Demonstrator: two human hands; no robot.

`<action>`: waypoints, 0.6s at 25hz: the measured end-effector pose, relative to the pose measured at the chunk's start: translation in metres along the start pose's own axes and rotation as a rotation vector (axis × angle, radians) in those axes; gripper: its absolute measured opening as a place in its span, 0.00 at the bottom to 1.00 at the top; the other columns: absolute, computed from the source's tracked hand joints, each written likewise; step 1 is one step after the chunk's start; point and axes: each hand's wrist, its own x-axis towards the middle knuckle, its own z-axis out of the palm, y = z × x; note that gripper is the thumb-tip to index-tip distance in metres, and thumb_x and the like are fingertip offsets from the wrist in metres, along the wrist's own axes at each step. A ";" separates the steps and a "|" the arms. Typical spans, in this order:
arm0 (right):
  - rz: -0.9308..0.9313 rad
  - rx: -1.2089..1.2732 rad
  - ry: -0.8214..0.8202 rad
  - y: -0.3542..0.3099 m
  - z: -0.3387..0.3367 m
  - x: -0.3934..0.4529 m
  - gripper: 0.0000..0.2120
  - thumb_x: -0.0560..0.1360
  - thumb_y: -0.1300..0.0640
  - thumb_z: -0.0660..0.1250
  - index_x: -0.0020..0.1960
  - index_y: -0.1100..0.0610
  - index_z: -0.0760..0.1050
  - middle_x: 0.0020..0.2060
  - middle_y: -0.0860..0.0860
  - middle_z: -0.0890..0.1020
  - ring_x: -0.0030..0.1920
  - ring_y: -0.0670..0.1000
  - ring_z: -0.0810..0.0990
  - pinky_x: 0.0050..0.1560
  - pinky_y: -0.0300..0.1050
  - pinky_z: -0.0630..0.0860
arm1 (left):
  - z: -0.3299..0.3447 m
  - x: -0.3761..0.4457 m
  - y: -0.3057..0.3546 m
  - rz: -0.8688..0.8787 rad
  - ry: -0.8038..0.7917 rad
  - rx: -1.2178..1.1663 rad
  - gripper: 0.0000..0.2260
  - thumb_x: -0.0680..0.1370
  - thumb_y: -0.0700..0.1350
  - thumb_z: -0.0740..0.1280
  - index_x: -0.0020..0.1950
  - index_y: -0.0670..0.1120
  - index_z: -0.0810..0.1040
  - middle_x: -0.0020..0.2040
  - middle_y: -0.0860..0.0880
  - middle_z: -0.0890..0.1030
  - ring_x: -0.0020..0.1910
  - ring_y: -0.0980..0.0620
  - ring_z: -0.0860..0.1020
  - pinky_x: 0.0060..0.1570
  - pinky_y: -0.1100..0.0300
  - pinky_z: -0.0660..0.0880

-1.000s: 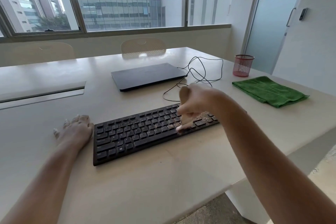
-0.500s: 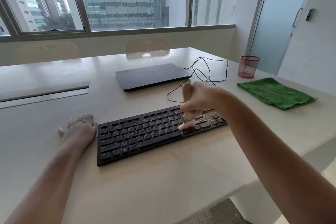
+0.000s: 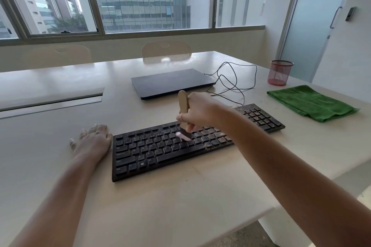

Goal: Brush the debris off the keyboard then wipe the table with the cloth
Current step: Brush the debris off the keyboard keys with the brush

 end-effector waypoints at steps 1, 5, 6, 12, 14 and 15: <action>0.024 -0.036 -0.050 -0.002 -0.007 -0.002 0.13 0.76 0.56 0.66 0.52 0.66 0.74 0.38 0.57 0.84 0.30 0.46 0.81 0.34 0.36 0.79 | 0.000 0.000 0.000 -0.002 0.000 -0.001 0.20 0.82 0.51 0.50 0.73 0.50 0.61 0.76 0.48 0.58 0.75 0.43 0.55 0.71 0.40 0.50; -0.055 0.026 0.054 -0.015 -0.012 0.007 0.12 0.75 0.56 0.67 0.52 0.65 0.76 0.32 0.50 0.81 0.20 0.37 0.74 0.23 0.27 0.70 | 0.000 -0.001 -0.001 -0.004 0.002 0.009 0.19 0.82 0.51 0.50 0.72 0.49 0.63 0.76 0.48 0.59 0.75 0.43 0.55 0.71 0.40 0.50; -0.074 0.072 0.085 -0.017 -0.008 0.011 0.13 0.75 0.56 0.67 0.53 0.65 0.77 0.33 0.50 0.82 0.22 0.38 0.75 0.24 0.28 0.71 | 0.000 -0.001 -0.001 -0.004 0.001 0.007 0.19 0.82 0.51 0.50 0.72 0.49 0.63 0.76 0.48 0.59 0.75 0.43 0.55 0.71 0.40 0.50; 0.097 0.021 -0.132 -0.006 -0.008 0.010 0.12 0.78 0.59 0.64 0.53 0.70 0.74 0.35 0.57 0.81 0.27 0.45 0.79 0.32 0.35 0.79 | 0.000 0.001 0.000 -0.004 -0.004 0.001 0.19 0.82 0.51 0.50 0.72 0.50 0.63 0.76 0.48 0.59 0.75 0.43 0.55 0.71 0.39 0.50; 0.053 0.022 -0.043 -0.011 -0.010 0.013 0.12 0.77 0.57 0.64 0.51 0.67 0.74 0.33 0.54 0.80 0.24 0.43 0.77 0.27 0.32 0.76 | 0.001 0.001 0.000 -0.009 -0.008 0.001 0.19 0.82 0.51 0.50 0.73 0.50 0.62 0.76 0.48 0.58 0.75 0.43 0.55 0.71 0.39 0.50; -0.005 0.027 0.048 -0.014 -0.007 0.016 0.12 0.77 0.56 0.64 0.51 0.66 0.75 0.33 0.52 0.80 0.25 0.42 0.77 0.27 0.32 0.75 | 0.000 0.001 -0.001 -0.008 -0.011 0.001 0.19 0.82 0.51 0.50 0.72 0.50 0.62 0.76 0.48 0.58 0.75 0.43 0.55 0.71 0.39 0.50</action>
